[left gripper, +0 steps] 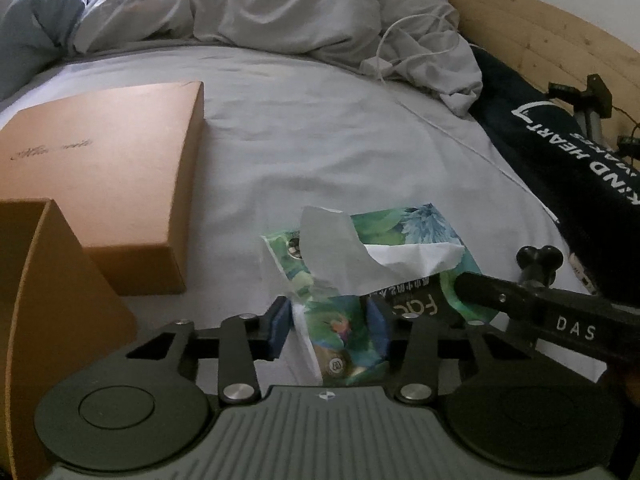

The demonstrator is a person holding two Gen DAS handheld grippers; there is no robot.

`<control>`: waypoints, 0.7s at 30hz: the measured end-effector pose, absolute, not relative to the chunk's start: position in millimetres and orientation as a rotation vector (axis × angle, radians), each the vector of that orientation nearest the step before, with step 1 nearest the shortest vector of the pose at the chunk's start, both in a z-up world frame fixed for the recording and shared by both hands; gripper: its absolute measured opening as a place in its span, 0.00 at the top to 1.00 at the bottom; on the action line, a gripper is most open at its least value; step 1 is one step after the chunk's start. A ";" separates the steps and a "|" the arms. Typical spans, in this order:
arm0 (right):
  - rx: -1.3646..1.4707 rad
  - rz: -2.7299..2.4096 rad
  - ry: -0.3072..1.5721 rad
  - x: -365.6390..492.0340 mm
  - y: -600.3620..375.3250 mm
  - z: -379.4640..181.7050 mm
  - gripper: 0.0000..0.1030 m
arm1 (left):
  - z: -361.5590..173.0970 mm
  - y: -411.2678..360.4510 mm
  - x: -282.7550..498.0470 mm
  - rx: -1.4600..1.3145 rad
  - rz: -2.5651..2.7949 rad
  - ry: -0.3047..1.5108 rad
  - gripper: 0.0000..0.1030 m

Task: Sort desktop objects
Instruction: 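Lift the tissue box with the left tool and carry it over the cardboard box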

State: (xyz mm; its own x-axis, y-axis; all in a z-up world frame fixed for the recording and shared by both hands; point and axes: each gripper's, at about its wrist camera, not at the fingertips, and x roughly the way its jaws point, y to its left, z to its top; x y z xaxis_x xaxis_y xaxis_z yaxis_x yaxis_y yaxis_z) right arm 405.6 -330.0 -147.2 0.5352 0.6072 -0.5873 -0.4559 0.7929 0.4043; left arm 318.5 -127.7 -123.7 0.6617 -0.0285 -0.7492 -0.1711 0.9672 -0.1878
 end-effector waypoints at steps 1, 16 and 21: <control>0.211 0.637 0.775 403.8 -330.3 -144.0 0.84 | -123.7 -126.1 317.7 -0.253 0.077 0.847 0.62; 0.192 0.611 0.698 376.0 -335.1 -95.7 0.90 | -98.7 -114.8 301.2 -0.306 0.001 0.797 0.70; 0.172 0.622 0.667 359.1 -326.8 -69.7 0.90 | -74.2 -112.0 291.3 -0.312 -0.019 0.748 0.71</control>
State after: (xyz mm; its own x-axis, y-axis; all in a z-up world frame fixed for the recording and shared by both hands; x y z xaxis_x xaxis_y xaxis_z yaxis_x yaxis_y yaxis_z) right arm 359.1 -326.8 -69.7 0.6132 0.5900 -0.5253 -0.4831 0.8062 0.3415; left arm 291.3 -112.0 -74.2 0.7352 -0.1269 -0.6659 -0.0936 0.9539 -0.2851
